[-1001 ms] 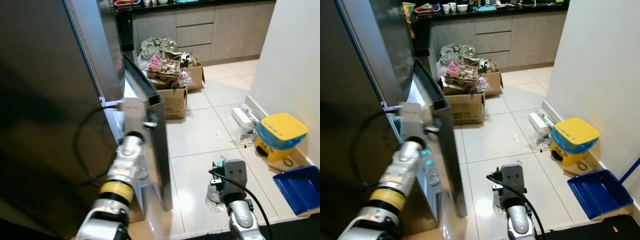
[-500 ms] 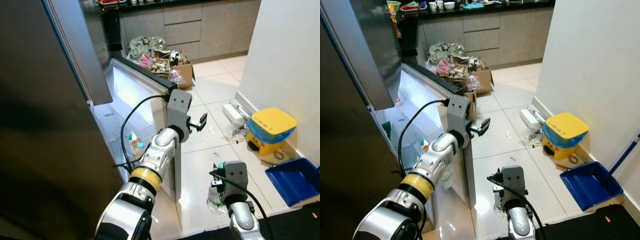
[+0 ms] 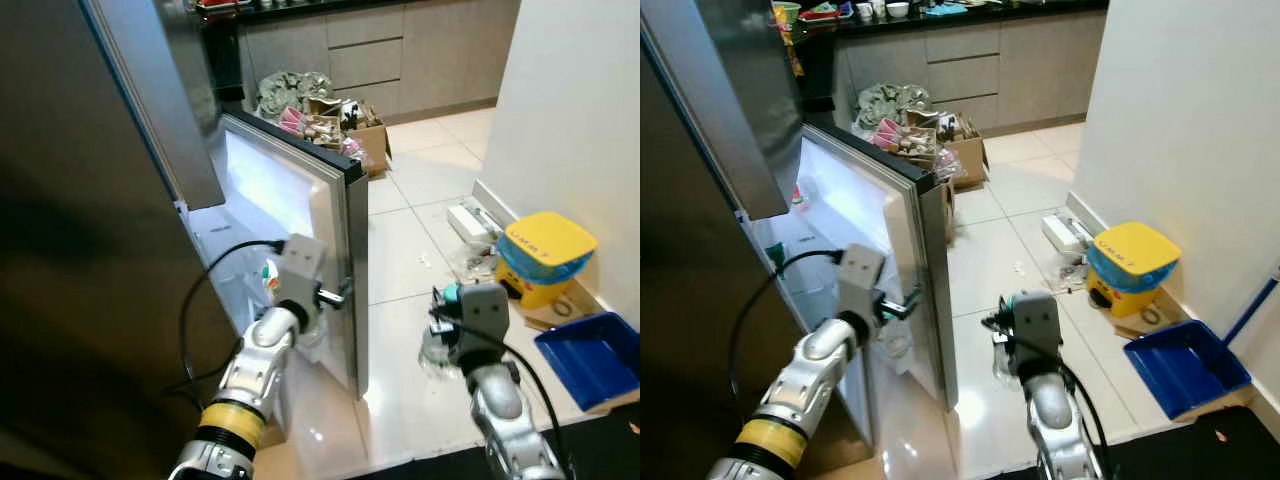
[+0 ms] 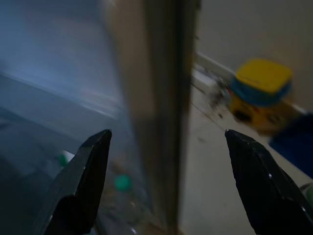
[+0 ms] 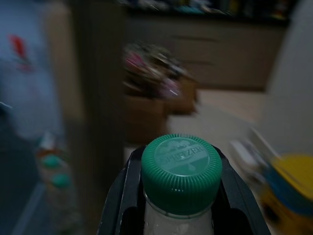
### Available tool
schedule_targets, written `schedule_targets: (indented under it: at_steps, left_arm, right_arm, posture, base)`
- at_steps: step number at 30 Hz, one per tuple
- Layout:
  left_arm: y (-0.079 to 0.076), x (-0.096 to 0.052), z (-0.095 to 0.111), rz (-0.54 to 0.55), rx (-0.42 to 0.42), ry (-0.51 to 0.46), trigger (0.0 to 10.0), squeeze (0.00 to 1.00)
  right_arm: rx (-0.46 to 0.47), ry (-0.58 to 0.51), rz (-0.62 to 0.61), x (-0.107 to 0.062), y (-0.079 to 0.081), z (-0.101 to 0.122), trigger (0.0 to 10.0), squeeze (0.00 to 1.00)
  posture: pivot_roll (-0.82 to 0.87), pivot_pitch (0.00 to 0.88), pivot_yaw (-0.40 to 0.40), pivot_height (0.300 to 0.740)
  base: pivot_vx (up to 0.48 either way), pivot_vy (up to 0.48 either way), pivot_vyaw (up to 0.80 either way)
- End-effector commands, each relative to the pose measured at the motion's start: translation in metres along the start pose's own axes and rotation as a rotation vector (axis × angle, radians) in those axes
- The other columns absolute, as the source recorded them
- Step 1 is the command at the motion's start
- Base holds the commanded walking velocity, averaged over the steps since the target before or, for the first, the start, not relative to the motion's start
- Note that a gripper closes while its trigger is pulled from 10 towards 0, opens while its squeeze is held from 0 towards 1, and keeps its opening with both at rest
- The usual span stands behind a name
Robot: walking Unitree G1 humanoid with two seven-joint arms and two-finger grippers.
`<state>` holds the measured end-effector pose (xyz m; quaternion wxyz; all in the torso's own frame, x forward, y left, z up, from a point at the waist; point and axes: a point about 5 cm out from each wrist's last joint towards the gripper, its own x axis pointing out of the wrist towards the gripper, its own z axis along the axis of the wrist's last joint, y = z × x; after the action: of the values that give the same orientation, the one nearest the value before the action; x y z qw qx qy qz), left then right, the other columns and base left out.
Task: Restocking fridge
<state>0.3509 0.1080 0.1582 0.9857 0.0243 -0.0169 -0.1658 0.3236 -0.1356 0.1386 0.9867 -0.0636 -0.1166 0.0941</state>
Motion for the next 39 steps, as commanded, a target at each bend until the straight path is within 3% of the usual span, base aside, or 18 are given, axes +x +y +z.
schedule_targets:
  at_steps: [1,3,8,10,15,19,20,27,31,39]
  left_arm:
    - [0.019,-0.010,-0.004,0.094,0.022,0.028,10.0,0.00]
    - [0.032,-0.017,-0.005,0.149,0.045,0.035,10.0,0.00]
    - [0.044,-0.027,-0.004,0.184,0.068,0.046,10.0,0.00]
    - [0.059,-0.045,-0.008,0.210,0.100,0.081,10.0,0.00]
    - [0.076,-0.095,-0.032,0.232,0.161,0.211,10.0,0.00]
    - [0.078,-0.112,-0.039,0.262,0.151,0.240,10.0,0.00]
    - [0.074,-0.120,-0.045,0.295,0.097,0.250,10.0,0.00]
    - [0.056,-0.126,-0.053,0.312,0.009,0.260,10.0,0.00]
    - [0.029,-0.124,-0.067,0.238,-0.042,0.316,10.0,0.00]
    - [0.022,-0.122,-0.074,0.235,-0.053,0.338,10.0,0.00]
  right_arm:
    - [0.022,-0.053,0.078,0.013,0.004,0.018,10.0,0.00]
    - [0.059,-0.062,0.149,0.025,0.007,0.027,10.0,0.00]
    - [0.088,-0.065,0.214,0.035,0.013,0.034,10.0,0.00]
    - [0.105,-0.077,0.281,0.053,0.020,0.045,10.0,0.00]
    - [0.123,-0.087,0.388,0.083,0.026,0.069,10.0,0.00]
    - [0.118,-0.099,0.396,0.090,0.025,0.076,10.0,0.00]
    - [0.139,-0.112,0.377,0.089,0.025,0.078,10.0,0.00]
    - [0.161,-0.113,0.368,0.074,0.034,0.064,10.0,0.00]
    - [0.199,-0.098,0.402,0.030,0.060,0.043,10.0,0.00]
    - [0.171,-0.072,0.310,0.006,0.058,0.032,10.0,0.00]
  posture:
    - [-0.08,0.139,0.094,0.721]
    - [-0.08,0.139,0.094,0.721]
    - [-0.05,0.150,0.083,0.721]
    - [-0.03,0.163,0.082,0.721]
    - [0.02,0.192,0.072,0.721]
    - [0.05,0.197,0.064,0.721]
    - [0.06,0.200,0.057,0.721]
    - [0.04,0.204,0.051,0.721]
    - [-0.03,0.196,0.053,0.721]
    - [-0.06,0.181,0.043,0.721]
  base:
    - [0.000,0.000,0.00]
    - [0.000,0.000,0.00]
    - [0.000,0.000,0.00]
    - [0.000,0.000,0.00]
    - [0.000,0.000,0.00]
    - [0.000,0.000,0.00]
    - [0.000,0.000,0.00]
    - [0.000,0.000,0.00]
    - [0.000,0.000,0.00]
    - [0.000,0.000,0.00]
